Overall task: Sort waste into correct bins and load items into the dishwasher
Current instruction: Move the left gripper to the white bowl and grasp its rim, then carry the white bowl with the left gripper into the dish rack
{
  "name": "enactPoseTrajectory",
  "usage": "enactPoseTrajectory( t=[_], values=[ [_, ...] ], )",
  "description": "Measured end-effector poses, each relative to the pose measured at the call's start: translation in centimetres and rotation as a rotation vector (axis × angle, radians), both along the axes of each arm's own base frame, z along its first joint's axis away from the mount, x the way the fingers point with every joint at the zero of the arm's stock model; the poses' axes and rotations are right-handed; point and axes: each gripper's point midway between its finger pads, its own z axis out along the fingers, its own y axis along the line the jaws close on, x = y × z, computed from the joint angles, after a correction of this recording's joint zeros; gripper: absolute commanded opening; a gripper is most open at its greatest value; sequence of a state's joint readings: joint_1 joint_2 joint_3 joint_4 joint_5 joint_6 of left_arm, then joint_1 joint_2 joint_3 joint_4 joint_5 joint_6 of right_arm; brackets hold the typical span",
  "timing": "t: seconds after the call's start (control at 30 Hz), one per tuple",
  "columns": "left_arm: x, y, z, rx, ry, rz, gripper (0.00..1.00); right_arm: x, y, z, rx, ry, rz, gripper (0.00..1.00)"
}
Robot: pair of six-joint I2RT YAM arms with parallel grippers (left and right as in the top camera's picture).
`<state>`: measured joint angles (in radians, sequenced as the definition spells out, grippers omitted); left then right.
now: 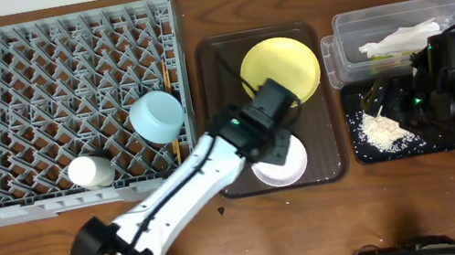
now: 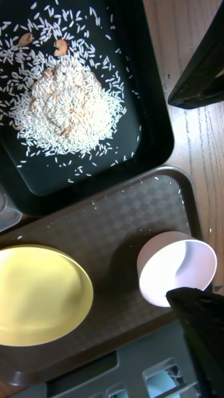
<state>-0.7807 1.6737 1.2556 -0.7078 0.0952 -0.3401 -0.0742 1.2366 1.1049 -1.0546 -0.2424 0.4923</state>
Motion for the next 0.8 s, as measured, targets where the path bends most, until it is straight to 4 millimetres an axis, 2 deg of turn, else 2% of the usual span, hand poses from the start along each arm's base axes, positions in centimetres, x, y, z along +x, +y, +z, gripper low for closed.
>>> enactPoseTrajectory(
  t=[0.1,0.2,0.3,0.37,0.4,0.63,0.73,0.8],
  values=[
    [1.2,1.6,-1.3,0.040,0.009,0.049,0.51,0.0,0.0,0.0,0.000,0.000,0.000,0.90],
    [1.2,3.0,-4.4,0.104,0.072,0.075,0.49,0.0,0.0,0.0,0.000,0.000,0.000,0.90],
    [0.6,3.4,-7.3,0.140,0.150,0.078,0.30,0.0,0.0,0.0,0.000,0.000,0.000,0.90],
    [0.1,3.1,-8.5,0.136,0.193,0.071,0.11,0.0,0.0,0.0,0.000,0.000,0.000,0.90],
    [-0.2,2.9,-8.9,0.127,0.212,0.068,0.08,0.0,0.0,0.0,0.000,0.000,0.000,0.90],
    [-1.4,2.9,-7.9,0.104,0.265,0.055,0.07,0.0,0.0,0.0,0.000,0.000,0.000,0.90],
    [-0.4,3.9,-5.2,0.106,0.216,0.084,0.07,0.0,0.0,0.0,0.000,0.000,0.000,0.90],
    [1.2,5.5,-2.1,0.115,0.116,0.124,0.08,0.0,0.0,0.0,0.000,0.000,0.000,0.90]
  ],
)
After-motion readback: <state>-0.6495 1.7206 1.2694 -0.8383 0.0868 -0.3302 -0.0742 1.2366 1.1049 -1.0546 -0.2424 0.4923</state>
